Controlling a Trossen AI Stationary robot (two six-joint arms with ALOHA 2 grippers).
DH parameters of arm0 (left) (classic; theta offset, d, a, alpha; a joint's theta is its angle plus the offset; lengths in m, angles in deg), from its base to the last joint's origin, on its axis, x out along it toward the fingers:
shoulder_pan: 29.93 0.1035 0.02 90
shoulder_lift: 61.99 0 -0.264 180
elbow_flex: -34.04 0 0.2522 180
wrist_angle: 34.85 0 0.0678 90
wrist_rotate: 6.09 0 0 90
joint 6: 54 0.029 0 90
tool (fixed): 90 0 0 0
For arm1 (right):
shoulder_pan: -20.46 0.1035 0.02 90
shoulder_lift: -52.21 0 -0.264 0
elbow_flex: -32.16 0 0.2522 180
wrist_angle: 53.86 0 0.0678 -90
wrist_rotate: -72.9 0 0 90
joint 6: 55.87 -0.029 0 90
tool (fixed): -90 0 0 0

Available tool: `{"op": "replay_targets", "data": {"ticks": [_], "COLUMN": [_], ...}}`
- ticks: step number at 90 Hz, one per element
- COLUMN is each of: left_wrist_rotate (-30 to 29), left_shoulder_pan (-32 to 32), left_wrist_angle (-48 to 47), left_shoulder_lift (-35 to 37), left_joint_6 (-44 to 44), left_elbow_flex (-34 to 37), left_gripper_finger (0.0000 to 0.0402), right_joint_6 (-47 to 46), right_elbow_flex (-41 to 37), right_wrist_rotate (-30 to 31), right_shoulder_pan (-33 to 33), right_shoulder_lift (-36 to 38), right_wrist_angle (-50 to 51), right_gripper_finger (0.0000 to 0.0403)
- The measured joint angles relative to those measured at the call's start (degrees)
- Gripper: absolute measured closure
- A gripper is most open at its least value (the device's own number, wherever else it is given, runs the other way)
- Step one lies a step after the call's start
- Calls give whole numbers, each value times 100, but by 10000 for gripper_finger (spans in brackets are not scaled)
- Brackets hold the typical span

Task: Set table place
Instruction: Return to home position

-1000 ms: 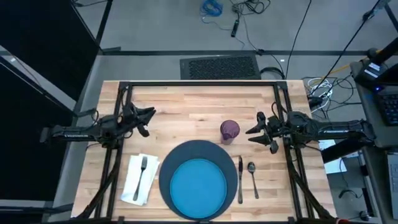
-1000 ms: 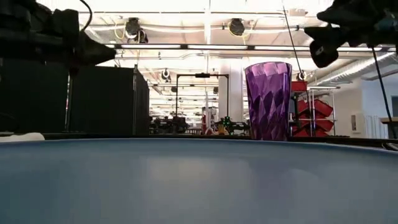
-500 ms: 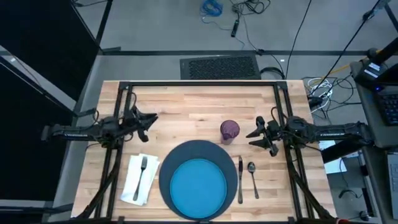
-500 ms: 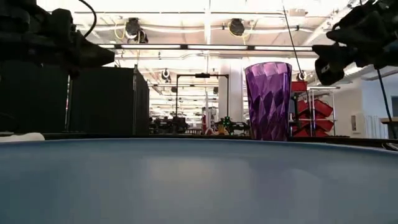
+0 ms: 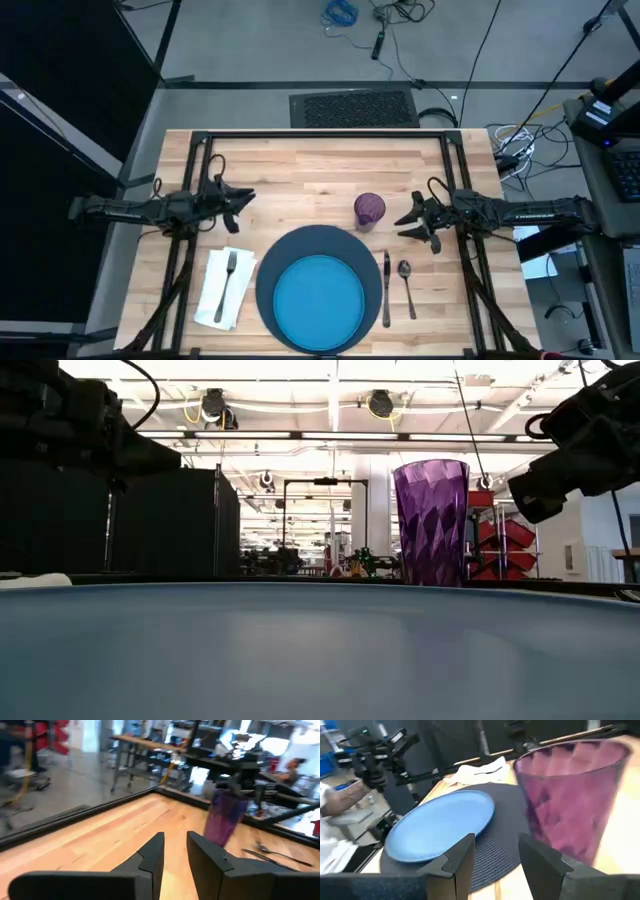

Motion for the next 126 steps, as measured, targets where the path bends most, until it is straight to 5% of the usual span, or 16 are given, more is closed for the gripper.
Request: {"op": "replay_targets", "data": {"ticks": [31,66,84,104,126], "left_wrist_rotate": [-1036,-1469,-84,2460,2485], "left_shoulder_pan": [-220,-469,-569,-569,-569], "left_wrist_angle": [-350,-592,-580,-372,-931], "left_shoulder_lift": [0,-166,-265,-260,-265], "left_joint_6": [-152,-343,-254,21,112], "left_elbow_flex": [0,2,2,4,4], "left_gripper_finger": [334,334,334,334,334], "right_joint_6": [37,142,144,144,177], "right_elbow_flex": [0,2,2,2,2], "right_wrist_rotate": [1477,1526,1526,1526,1512], "right_shoulder_pan": [-2,-2,-2,-2,-2], "right_shoulder_lift": [-2,-2,-2,-4,-4], "right_wrist_angle": [420,420,423,422,422], "right_gripper_finger": [264,264,264,264,264]}}
